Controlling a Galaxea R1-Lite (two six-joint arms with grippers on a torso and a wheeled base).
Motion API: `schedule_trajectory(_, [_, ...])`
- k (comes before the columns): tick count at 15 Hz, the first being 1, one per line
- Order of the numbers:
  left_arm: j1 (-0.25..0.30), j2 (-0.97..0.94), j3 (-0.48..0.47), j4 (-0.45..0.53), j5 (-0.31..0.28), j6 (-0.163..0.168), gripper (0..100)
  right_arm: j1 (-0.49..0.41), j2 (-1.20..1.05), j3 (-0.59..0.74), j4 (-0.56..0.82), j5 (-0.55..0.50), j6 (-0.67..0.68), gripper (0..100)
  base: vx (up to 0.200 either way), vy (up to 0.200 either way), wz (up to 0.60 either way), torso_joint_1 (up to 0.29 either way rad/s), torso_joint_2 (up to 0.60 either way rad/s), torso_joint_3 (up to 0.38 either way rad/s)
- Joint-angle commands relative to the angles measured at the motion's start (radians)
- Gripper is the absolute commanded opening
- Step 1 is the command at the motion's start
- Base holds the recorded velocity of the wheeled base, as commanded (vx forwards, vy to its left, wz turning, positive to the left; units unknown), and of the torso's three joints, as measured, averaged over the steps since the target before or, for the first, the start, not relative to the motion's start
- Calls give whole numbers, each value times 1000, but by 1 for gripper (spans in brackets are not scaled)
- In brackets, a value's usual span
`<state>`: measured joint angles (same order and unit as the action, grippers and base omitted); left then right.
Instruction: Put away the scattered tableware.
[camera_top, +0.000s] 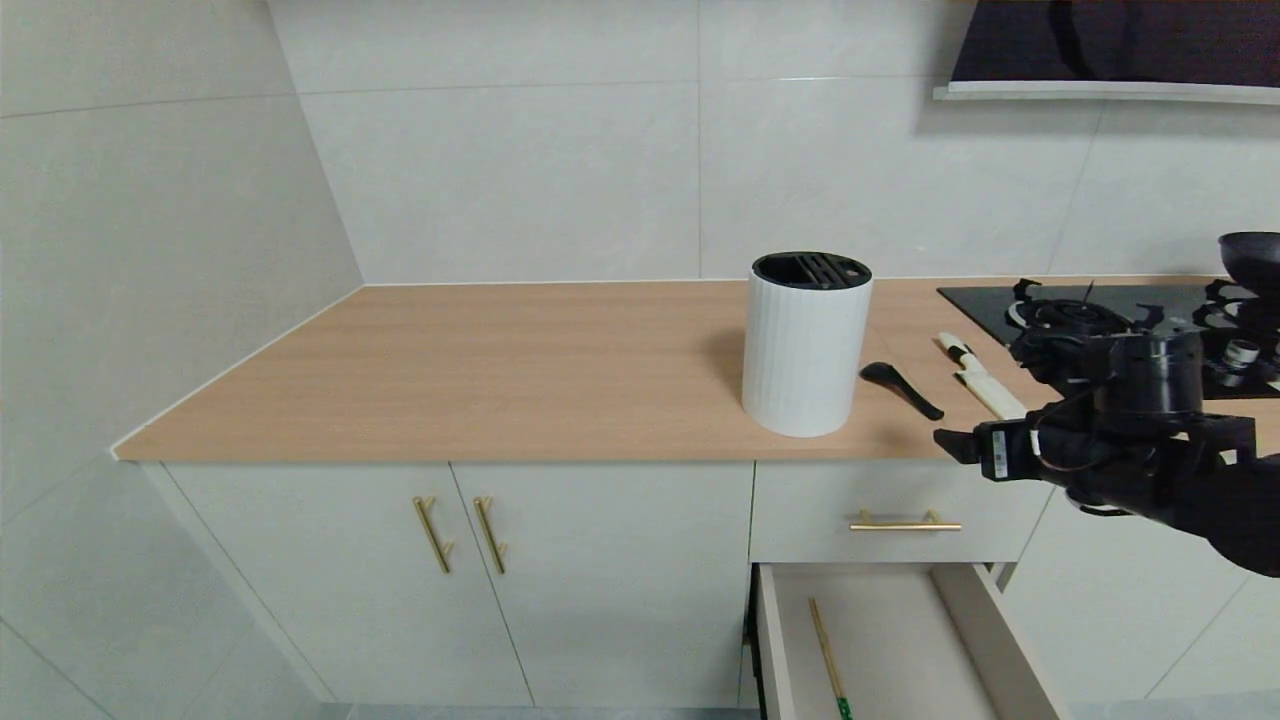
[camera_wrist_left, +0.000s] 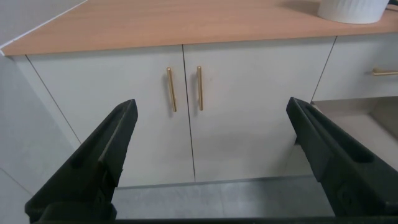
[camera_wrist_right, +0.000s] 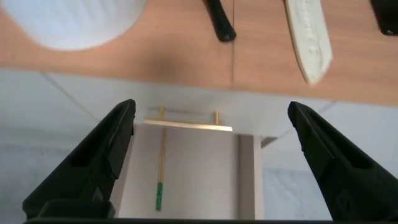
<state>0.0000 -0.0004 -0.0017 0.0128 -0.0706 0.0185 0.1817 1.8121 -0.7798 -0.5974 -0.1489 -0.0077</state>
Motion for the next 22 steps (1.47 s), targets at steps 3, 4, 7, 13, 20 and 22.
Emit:
schedule_trajectory(3, [0, 0, 0, 0, 0, 0, 100, -44, 159, -139, 1, 83, -17, 100, 0, 0, 0, 0, 0, 0])
schedule_trajectory(4, [0, 0, 0, 0, 0, 0, 100, -44, 182, -171, 2, 88, -26, 100, 0, 0, 0, 0, 0, 0])
schedule_trajectory(7, [0, 0, 0, 0, 0, 0, 100, -44, 280, -306, 7, 88, -78, 100, 0, 0, 0, 0, 0, 0])
schedule_trajectory(13, [0, 0, 0, 0, 0, 0, 100, -76, 394, -509, 84, 154, -80, 100, 0, 0, 0, 0, 0, 0])
schedule_trajectory(20, [0, 0, 0, 0, 0, 0, 100, -122, 444, -541, 80, 216, -77, 100, 0, 0, 0, 0, 0, 0])
schedule_trajectory(22, [0, 0, 0, 1, 0, 0, 100, -122, 457, -546, 80, 216, -77, 100, 0, 0, 0, 0, 0, 0])
